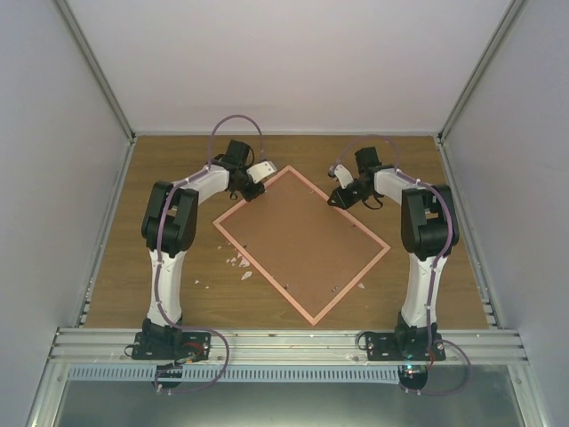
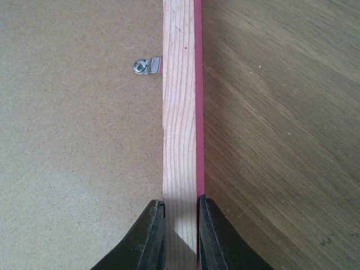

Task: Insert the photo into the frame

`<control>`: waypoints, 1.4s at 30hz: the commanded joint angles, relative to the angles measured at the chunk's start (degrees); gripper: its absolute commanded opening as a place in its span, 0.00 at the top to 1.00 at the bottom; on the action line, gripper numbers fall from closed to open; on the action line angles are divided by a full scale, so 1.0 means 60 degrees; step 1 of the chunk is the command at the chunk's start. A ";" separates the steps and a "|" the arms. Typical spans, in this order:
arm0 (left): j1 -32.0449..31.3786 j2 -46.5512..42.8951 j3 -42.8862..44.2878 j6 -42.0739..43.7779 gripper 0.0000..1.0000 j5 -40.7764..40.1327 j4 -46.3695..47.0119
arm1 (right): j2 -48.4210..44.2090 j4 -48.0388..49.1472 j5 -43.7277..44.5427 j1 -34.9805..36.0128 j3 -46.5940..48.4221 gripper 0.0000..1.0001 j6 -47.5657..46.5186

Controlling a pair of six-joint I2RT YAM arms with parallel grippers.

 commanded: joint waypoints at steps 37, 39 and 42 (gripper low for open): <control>0.1732 -0.2750 -0.2306 -0.2201 0.49 0.1646 0.0482 | 0.0457 -0.0742 -0.1043 0.0090 0.3147 0.44 0.0083; 0.1839 -0.2082 -0.1396 -0.2140 0.46 0.1376 0.0083 | 0.0252 -0.1117 -0.0809 0.0009 0.2877 0.43 0.0101; 0.1939 -0.1290 -0.0424 -0.1993 0.45 0.1198 -0.0174 | -0.0167 -0.1536 -0.0480 -0.0124 0.2025 0.44 0.0017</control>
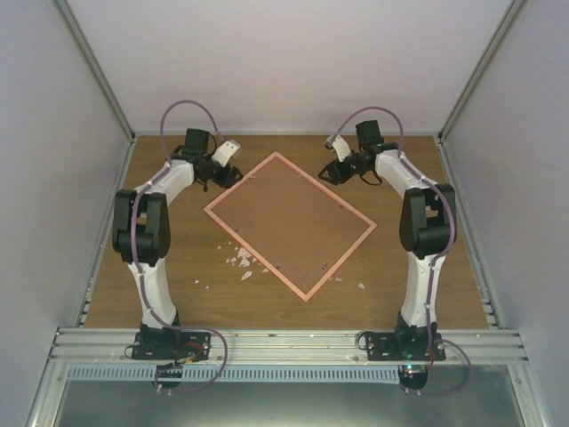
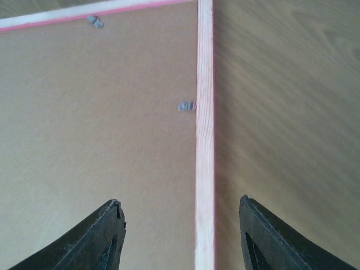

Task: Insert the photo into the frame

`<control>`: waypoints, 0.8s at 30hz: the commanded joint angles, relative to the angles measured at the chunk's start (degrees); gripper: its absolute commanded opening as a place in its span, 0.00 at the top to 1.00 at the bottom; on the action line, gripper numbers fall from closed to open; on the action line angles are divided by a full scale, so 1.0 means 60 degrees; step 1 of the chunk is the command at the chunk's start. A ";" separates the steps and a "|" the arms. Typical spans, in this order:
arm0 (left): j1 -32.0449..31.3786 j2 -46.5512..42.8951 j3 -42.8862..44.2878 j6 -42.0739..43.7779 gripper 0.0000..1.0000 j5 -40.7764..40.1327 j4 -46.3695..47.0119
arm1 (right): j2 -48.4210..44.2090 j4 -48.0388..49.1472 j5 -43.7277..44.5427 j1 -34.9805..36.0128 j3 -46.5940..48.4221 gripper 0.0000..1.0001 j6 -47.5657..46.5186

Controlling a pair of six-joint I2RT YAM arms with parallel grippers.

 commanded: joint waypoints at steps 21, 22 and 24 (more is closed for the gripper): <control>0.0252 0.0648 -0.1151 0.0762 0.62 0.1473 -0.1074 | -0.0929 -0.0782 0.1602 -0.1522 -0.3444 0.61 -0.0718; 0.0179 0.0431 -0.1521 0.0807 0.63 0.1569 -0.1081 | -0.0891 -0.0806 0.1601 -0.1600 -0.3408 0.61 -0.0831; -0.0028 -0.0064 -0.2294 0.1003 0.64 0.1726 -0.1090 | -0.0850 -0.0958 0.1389 -0.1860 -0.3333 0.58 -0.1144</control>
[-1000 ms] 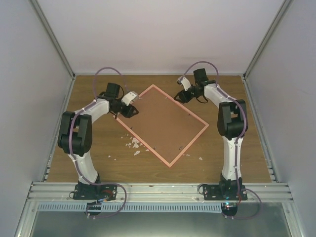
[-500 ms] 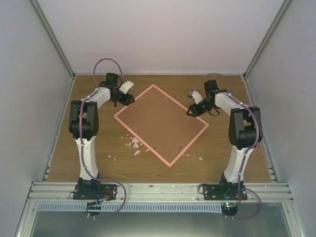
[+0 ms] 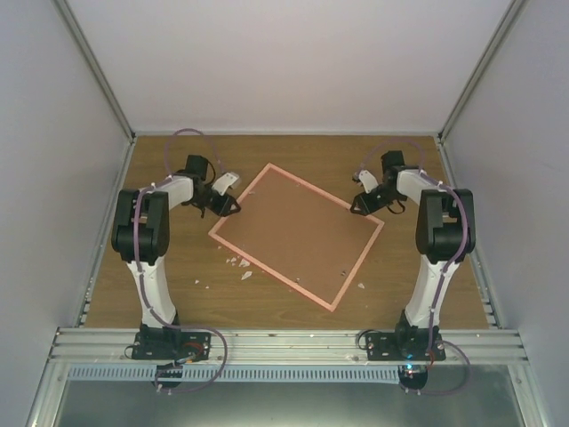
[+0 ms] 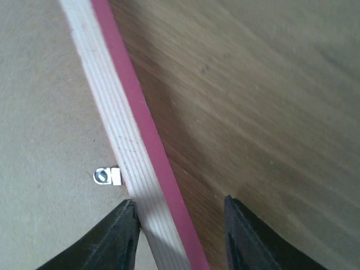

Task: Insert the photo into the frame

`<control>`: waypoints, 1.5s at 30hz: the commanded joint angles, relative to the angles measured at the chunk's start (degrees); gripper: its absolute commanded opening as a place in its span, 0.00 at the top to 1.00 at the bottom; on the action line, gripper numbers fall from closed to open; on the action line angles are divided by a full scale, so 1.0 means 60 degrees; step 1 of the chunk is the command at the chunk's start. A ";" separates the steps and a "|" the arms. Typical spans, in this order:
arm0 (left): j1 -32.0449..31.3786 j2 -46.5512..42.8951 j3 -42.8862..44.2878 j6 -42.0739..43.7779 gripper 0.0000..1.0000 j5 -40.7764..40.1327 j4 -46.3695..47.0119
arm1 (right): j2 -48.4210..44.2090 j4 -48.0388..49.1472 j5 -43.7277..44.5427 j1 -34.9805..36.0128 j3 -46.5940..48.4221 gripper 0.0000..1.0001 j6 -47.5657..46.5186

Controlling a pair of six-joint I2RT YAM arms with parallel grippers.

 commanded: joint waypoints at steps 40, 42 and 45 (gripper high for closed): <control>-0.1074 -0.1744 -0.1732 -0.2092 0.53 -0.0567 0.1346 | 0.1109 0.2456 -0.3313 0.3374 0.2053 0.53 0.0087; -0.1113 -0.1699 -0.1868 -0.2328 0.54 -0.0551 0.1412 | 0.1127 0.2691 -0.3173 0.3705 0.1927 0.55 0.0095; -0.1108 -0.1667 -0.2128 -0.2770 0.55 -0.0478 0.1578 | 0.1003 0.3405 -0.3474 0.4043 0.1344 0.58 -0.0140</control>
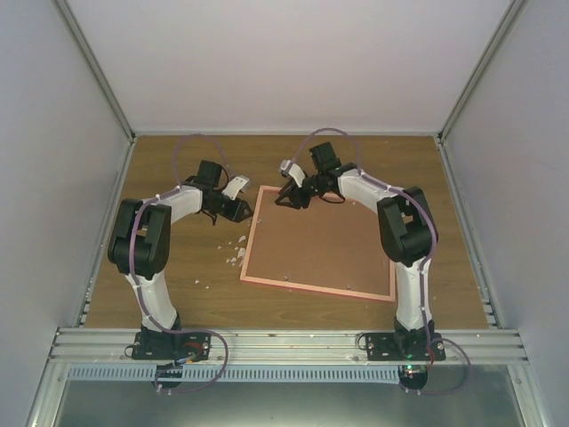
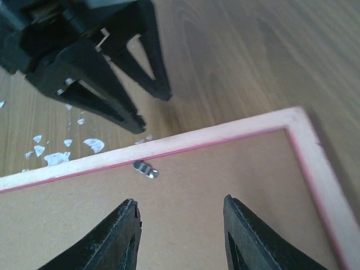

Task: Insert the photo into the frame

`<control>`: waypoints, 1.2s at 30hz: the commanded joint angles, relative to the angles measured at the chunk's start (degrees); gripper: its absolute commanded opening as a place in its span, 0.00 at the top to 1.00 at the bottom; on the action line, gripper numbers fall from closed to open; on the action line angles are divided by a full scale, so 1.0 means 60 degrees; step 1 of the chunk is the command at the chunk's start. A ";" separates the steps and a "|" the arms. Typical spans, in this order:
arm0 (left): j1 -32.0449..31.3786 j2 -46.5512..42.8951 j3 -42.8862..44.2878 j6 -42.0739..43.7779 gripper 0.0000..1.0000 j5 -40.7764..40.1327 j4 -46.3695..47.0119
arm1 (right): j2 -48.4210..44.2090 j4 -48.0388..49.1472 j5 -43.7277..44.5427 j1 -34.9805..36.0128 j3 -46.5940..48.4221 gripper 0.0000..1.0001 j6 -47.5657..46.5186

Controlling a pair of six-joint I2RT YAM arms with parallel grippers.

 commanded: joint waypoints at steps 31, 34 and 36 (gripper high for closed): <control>-0.0227 0.0804 -0.0080 -0.1158 0.53 0.0249 0.0679 | 0.2073 -0.1418 0.0539 0.1689 0.1208 0.58 -0.6871; -0.0288 0.0907 0.0049 -0.1156 0.53 0.0212 0.0638 | 0.2210 -0.1704 0.0738 0.1733 0.1372 0.59 -0.7124; -0.0365 0.0936 0.0078 -0.1143 0.54 0.0144 0.0625 | 0.2282 -0.1940 0.0803 0.1750 0.1490 0.60 -0.7291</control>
